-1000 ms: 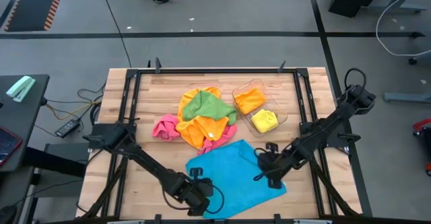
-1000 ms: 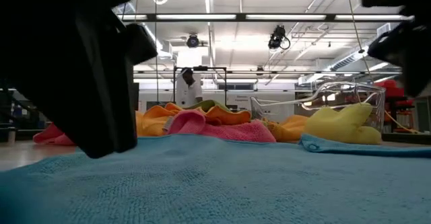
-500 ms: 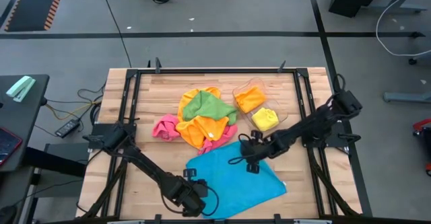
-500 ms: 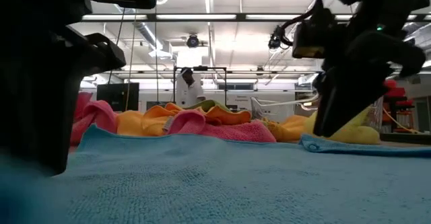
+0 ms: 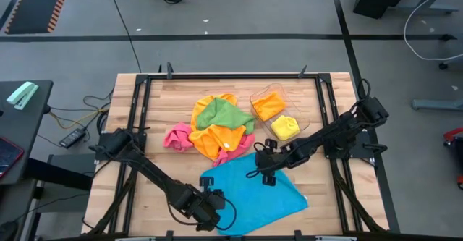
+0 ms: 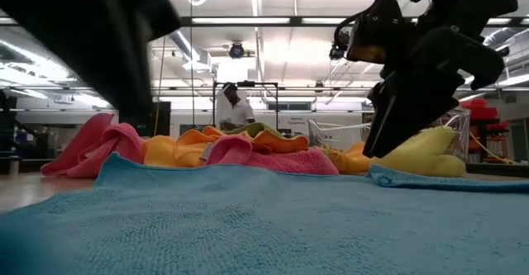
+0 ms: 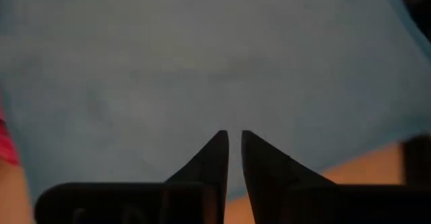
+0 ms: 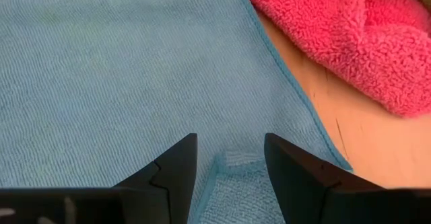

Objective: Fold microfiber towels
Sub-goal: Fold the blue towel

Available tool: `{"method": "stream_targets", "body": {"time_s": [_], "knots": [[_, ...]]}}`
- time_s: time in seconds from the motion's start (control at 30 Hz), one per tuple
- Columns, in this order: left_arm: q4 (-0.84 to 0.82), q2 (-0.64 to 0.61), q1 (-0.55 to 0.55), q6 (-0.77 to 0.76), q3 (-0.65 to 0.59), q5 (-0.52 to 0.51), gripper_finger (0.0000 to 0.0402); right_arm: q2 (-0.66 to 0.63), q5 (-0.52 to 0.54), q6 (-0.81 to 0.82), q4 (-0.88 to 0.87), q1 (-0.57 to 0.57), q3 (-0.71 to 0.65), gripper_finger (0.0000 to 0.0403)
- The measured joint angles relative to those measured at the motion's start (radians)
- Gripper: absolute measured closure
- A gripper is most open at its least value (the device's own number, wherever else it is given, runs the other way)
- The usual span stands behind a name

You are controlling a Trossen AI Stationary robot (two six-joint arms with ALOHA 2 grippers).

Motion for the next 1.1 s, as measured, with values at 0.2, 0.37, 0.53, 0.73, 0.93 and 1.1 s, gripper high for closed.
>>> {"method": "stream_targets", "body": {"time_s": [0.2, 0.37, 0.53, 0.73, 0.93, 1.1], "knots": [[0.018, 0.073, 0.032, 0.063, -0.001, 0.052, 0.0363, 0.000, 0.000, 0.000, 0.021, 0.001, 0.000, 0.0222], [0.013, 0.104, 0.053, 0.056, 0.000, 0.150, 0.0361, 0.003, 0.000, -0.010, 0.028, 0.005, 0.000, 0.0222], [-0.014, 0.111, 0.043, 0.055, 0.003, 0.164, 0.0365, 0.049, 0.001, -0.055, 0.029, 0.004, 0.000, 0.0222], [-0.028, 0.112, 0.026, 0.038, 0.003, 0.164, 0.0364, 0.096, 0.011, -0.094, 0.026, 0.005, 0.000, 0.0223], [-0.029, 0.112, 0.027, 0.024, 0.003, 0.171, 0.0365, 0.094, 0.011, -0.102, 0.023, 0.005, 0.000, 0.0271], [-0.029, 0.113, 0.027, 0.023, 0.002, 0.173, 0.0373, 0.081, 0.011, -0.108, 0.011, 0.004, 0.000, 0.0329]]}}
